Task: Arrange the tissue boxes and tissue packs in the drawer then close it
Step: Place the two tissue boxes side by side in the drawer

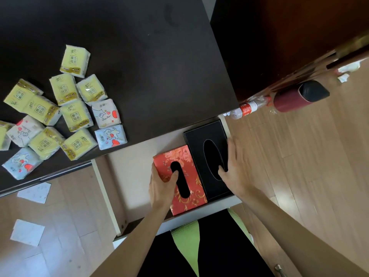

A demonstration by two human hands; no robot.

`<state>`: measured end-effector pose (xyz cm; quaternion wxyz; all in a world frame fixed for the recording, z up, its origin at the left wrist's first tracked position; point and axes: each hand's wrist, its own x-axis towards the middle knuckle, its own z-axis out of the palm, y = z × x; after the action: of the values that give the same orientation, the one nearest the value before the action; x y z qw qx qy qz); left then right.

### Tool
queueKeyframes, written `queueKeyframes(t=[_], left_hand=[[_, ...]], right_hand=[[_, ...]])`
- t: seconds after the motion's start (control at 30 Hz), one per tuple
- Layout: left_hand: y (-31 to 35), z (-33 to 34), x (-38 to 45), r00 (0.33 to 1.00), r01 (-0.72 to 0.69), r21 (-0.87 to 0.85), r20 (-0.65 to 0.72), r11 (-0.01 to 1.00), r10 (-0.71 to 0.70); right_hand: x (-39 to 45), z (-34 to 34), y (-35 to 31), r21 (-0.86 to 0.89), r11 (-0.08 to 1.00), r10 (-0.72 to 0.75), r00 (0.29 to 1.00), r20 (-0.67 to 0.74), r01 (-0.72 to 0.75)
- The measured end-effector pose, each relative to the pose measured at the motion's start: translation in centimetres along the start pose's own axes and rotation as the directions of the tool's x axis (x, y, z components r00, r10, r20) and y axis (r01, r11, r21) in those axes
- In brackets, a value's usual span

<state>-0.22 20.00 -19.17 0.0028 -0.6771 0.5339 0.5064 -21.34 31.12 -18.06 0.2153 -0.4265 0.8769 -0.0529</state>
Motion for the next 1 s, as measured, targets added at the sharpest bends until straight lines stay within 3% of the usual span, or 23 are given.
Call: queueKeyframes(t=[0.07, 0.13, 0.37, 0.6, 0.77, 0.9, 1.0], left_hand=[[0.3, -0.3, 0.1, 0.999, -0.033, -0.004, 0.005, 0.999, 0.033], [0.5, -0.6, 0.3, 0.998, -0.065, 0.011, 0.009, 0.998, 0.065], [0.4, -1.4, 1.5, 0.995, -0.067, 0.031, 0.073, 0.997, 0.065], [0.5, -1.5, 1.4, 0.997, -0.044, -0.047, 0.059, 0.998, 0.047], [0.7, -2.6, 0.9, 0.993, 0.022, -0.204, 0.117, 0.979, 0.002], [-0.2, -5.6, 1.2, 0.979, 0.103, -0.280, 0.197, 0.954, -0.048], [-0.8, -10.3, 1.6, 0.990, -0.077, -0.182, 0.100, 0.980, 0.097]], right_hand=[[1.0, -0.3, -1.0, -0.027, 0.974, -0.226, 0.972, -0.065, 0.225], [3.0, -0.5, -2.2, -0.003, 0.950, -0.312, 0.950, -0.028, 0.312], [7.1, -0.5, -3.1, -0.149, 0.943, -0.285, 0.954, 0.095, 0.297], [6.6, -0.6, -2.7, -0.156, 0.933, -0.305, 0.942, 0.142, 0.325], [5.5, -2.0, -5.0, 0.063, 0.963, -0.267, 0.955, 0.126, 0.261], [4.4, -2.7, -9.8, 0.247, 0.928, -0.295, 0.955, 0.025, 0.280], [5.1, -3.1, -15.6, 0.381, 0.870, -0.335, 0.942, -0.013, 0.314]])
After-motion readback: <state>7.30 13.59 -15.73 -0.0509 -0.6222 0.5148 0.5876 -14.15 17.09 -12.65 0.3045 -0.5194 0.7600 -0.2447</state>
